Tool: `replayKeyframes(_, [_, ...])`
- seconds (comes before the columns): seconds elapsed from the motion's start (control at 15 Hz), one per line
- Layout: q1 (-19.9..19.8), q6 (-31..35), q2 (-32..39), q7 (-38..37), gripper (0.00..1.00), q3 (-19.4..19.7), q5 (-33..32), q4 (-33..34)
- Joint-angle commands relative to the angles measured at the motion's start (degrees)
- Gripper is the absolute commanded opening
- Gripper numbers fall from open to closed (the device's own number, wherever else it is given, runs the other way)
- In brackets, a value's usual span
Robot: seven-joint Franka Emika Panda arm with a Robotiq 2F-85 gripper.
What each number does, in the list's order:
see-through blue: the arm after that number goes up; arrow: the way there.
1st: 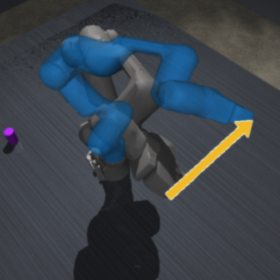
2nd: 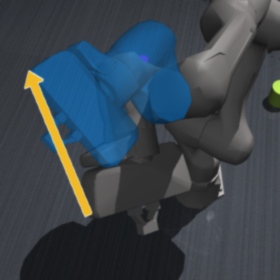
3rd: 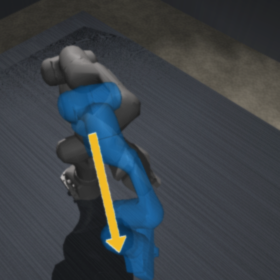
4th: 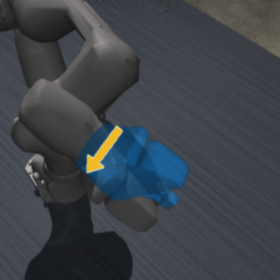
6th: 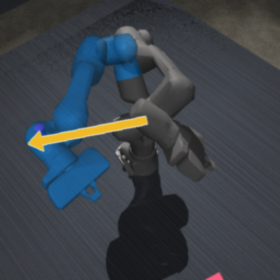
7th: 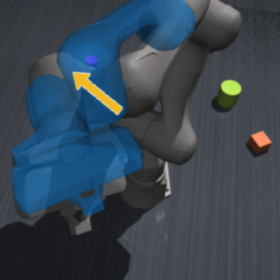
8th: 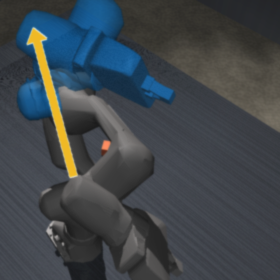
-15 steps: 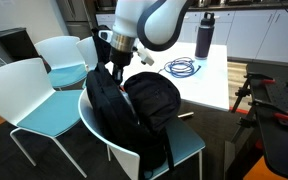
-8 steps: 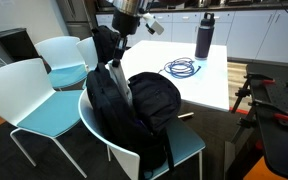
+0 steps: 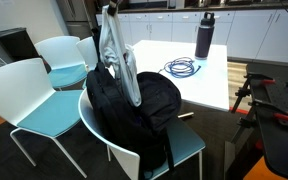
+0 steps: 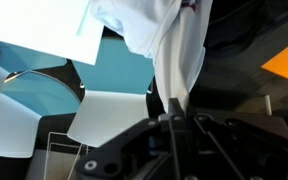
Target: Pick up the cloth from the black bag and put it on the table.
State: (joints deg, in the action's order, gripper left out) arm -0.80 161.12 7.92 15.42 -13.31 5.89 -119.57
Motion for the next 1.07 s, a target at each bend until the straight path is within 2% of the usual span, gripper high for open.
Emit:
replayKeyframes(0.0, [-2.36, -0.74, -8.46, -2.44, 0.01, 1.89, 2.22, -1.92])
replayKeyframes(0.07, [-0.76, 0.13, -10.09, -5.05, 0.01, 5.52, -0.26, -2.01])
replayKeyframes(0.2, [-1.64, 1.15, -12.46, -9.27, 0.01, 8.62, -4.26, -1.74])
replayKeyframes(0.27, [-4.42, 1.41, -13.42, -12.06, 0.01, 8.26, -7.81, -1.41])
replayKeyframes(0.4, [-7.16, 1.98, -14.44, -18.05, 0.01, 10.2, -14.73, -0.58])
replayKeyframes(0.73, [-17.51, 1.48, -14.54, -35.14, 0.01, 12.84, -34.89, 0.86])
replayKeyframes(1.0, [-23.89, 1.92, -12.6, -46.01, 0.01, 15.38, -46.39, 0.53])
